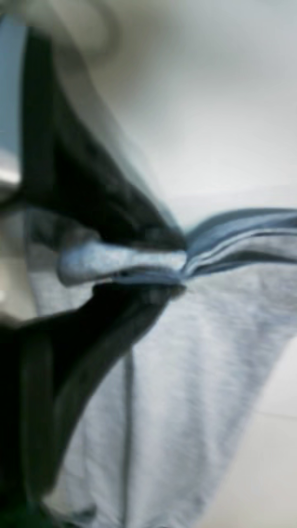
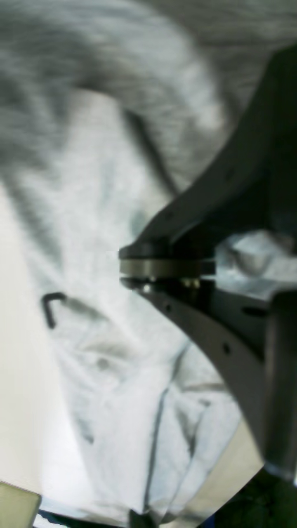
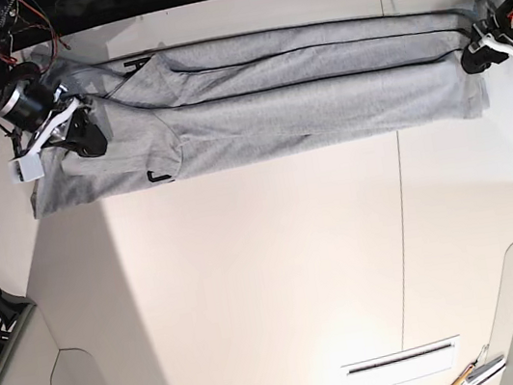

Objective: Fold the T-shirt properly
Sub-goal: 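Release the hem and reposition both grippers on the folded strip, then grasp the strip end with the left gripper and fold it toward the right gripper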

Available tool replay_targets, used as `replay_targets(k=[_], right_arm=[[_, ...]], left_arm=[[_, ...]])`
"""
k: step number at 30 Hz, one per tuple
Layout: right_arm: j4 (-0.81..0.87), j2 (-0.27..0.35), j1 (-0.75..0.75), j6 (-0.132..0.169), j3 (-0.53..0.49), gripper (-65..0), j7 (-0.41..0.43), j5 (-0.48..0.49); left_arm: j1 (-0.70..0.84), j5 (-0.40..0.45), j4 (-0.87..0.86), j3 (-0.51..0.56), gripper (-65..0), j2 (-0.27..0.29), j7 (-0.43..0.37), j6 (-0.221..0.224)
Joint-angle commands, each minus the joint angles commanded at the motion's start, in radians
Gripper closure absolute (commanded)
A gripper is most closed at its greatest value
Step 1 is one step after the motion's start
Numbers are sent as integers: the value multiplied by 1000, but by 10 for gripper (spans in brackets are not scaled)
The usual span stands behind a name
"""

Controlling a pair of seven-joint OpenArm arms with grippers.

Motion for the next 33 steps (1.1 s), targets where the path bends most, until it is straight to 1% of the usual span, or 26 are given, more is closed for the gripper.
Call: replay_targets(k=[1,4,8,10,13,16,19,24,25,28,29,30,31,33], right_arm=[[0,0,6,0,2,0,-6,13],[1,0,25,0,13,0,-20,26],[8,0,35,0,44,0,-41,34],[17,0,35,0,71,0,-56,48],[38,0,35,0,114,0,-61,78],[72,0,35,2,151,0,-61,78],[95,0,35,3,166,0,-61,78],[95,0,35,3,166,0,-61,78],[95,0,35,3,166,0,-61,77],[95,0,35,3,166,0,-60,78],[95,0,35,3,166,0,-60,78],[95,0,35,3,166,0,-60,77],[95,0,35,3,166,0,-60,77],[95,0,35,3,166,0,-61,73]], left_arm=[[0,-3,0,0,0,0,0,0],[-5,-3,2,0,0,-1,-4,0],[-5,0,45,-10,0,-11,-50,0],[-5,7,89,-24,0,-11,-47,0],[-5,55,160,-42,0,-11,-53,0],[-5,103,243,-43,0,-10,-52,0],[-5,128,318,-43,0,-10,-51,0],[17,131,446,-35,0,-5,-34,0],[27,132,481,-29,0,-5,-32,7],[57,132,593,7,0,-5,-29,7],[64,132,628,31,0,-5,-29,25],[64,137,658,66,0,-4,-24,49],[64,156,683,109,0,-4,-26,61],[60,201,722,216,0,-5,-33,67]])
